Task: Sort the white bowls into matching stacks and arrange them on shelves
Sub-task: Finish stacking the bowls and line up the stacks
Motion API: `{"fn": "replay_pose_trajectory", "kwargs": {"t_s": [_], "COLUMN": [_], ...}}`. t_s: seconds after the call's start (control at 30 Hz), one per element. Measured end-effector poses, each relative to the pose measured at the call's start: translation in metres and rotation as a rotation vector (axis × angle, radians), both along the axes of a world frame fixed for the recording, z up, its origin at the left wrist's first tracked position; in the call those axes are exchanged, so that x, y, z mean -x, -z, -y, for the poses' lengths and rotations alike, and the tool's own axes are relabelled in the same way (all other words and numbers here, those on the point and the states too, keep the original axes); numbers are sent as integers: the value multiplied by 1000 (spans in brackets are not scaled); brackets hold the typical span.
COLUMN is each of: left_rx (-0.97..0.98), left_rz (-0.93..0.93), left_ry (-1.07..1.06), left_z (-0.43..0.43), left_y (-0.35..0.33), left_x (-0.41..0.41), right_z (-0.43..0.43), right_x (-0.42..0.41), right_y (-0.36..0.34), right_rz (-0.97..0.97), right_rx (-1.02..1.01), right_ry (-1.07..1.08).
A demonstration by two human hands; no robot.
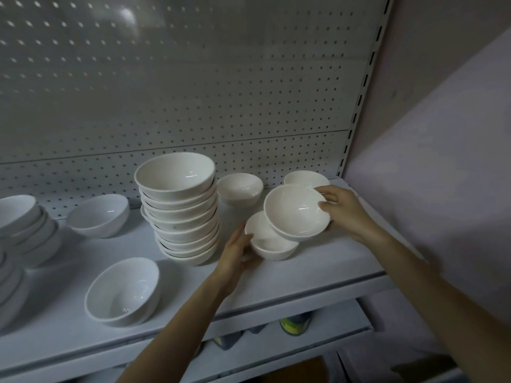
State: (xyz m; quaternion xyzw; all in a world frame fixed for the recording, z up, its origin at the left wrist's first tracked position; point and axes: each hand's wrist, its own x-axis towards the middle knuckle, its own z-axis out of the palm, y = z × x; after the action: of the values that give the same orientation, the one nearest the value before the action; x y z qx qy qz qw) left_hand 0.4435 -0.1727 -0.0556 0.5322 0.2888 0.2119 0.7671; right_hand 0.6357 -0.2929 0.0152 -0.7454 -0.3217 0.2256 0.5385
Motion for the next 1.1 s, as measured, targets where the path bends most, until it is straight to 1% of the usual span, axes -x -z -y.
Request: {"fn": "replay_pose_trajectory", "kwargs": {"t_s": [0.07,0.13,0.2,0.27,0.4,0.6,0.7,0.83,0.93,1.1], "left_rx": [-62,-198,-275,-286,-311,-318,-317,-297,-299,-298], "left_rz": [-8,-2,0,-12,-35,-40,-42,-26,-16,1], "left_ry": [-56,-54,-41,-40,-39,-37,-43,-52,-54,-81], "left_z": [3,6,8,8,10,11,12,13,13,10], "left_y": [-3,-3,-2,0,5,9,8,8,5,1], "left_x": [1,1,1,0,-1,0,-1,-1,-2,-4], "right_z": [-11,-18,-24,-27,-29,-29,-30,-32,-32,-28], "right_x": [7,13,16,19,22,25,27,28,26,27], "right_y": [-1,-2,-1,3,14,29,31,35,36,39], "right_rz": [33,68,103,151,431,572,593,575,549,472], "right_rx": [24,52,83,101,165,312,330,353,351,338], "right_ry": [-21,-39,-45,-42,-30,1,6,6,14,-42]}}
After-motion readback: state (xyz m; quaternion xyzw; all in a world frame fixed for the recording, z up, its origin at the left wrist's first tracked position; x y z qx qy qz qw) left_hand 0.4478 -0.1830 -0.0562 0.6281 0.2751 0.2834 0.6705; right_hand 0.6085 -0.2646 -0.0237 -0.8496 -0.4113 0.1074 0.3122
